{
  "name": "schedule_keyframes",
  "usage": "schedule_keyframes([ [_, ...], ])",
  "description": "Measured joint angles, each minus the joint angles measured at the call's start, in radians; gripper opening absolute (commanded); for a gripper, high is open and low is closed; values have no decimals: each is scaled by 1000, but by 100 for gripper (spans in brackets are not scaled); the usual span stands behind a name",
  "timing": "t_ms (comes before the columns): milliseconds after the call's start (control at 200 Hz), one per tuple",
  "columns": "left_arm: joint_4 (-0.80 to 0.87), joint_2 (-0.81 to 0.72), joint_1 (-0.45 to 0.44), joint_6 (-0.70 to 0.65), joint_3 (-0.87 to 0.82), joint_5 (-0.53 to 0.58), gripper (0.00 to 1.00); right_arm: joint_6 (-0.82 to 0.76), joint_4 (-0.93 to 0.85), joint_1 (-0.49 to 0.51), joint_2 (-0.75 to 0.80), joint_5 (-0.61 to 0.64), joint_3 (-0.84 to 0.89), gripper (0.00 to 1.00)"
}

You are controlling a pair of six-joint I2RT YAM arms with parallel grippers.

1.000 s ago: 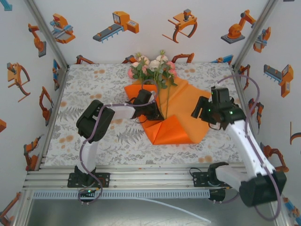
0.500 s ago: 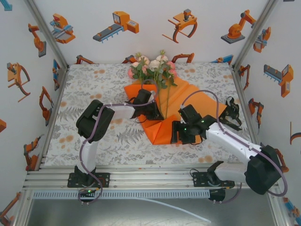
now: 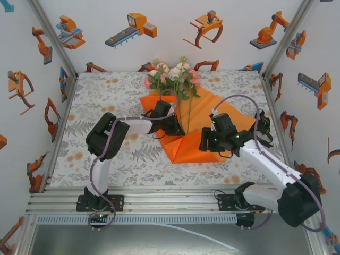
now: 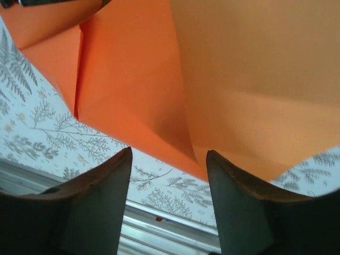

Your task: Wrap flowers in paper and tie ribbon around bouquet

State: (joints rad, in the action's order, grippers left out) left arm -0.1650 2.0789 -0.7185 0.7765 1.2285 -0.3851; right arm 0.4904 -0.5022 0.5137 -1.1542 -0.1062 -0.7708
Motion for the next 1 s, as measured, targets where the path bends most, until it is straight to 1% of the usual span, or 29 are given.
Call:
schedule_keyframes([
  [90, 2, -9, 0, -5, -9, 3, 10, -34, 65, -7, -77, -46, -5, 35],
  [280, 1, -23, 5, -8, -29, 5, 10, -106, 122, -34, -238, -108, -67, 7],
  [320, 1, -29, 7, -8, -35, 8, 10, -125, 128, -40, -266, -121, -88, 4],
  [521, 0, -63, 27, -4, -60, 23, 11, -181, 150, -54, -394, -155, -209, 1],
  [656, 4, -105, 54, 0, -59, 37, 18, -200, 157, -55, -491, -155, -272, 0],
  [746, 9, -147, 72, 0, -52, 55, 25, -201, 156, -55, -536, -153, -285, 0],
  [796, 11, -178, 82, 0, -50, 69, 26, -201, 156, -55, -549, -145, -285, 0],
  [911, 49, -272, 101, -6, -49, 122, 30, -202, 154, -55, -557, -128, -285, 0],
  [996, 98, -380, 106, -13, -74, 218, 34, -203, 152, -56, -557, -115, -287, 0],
])
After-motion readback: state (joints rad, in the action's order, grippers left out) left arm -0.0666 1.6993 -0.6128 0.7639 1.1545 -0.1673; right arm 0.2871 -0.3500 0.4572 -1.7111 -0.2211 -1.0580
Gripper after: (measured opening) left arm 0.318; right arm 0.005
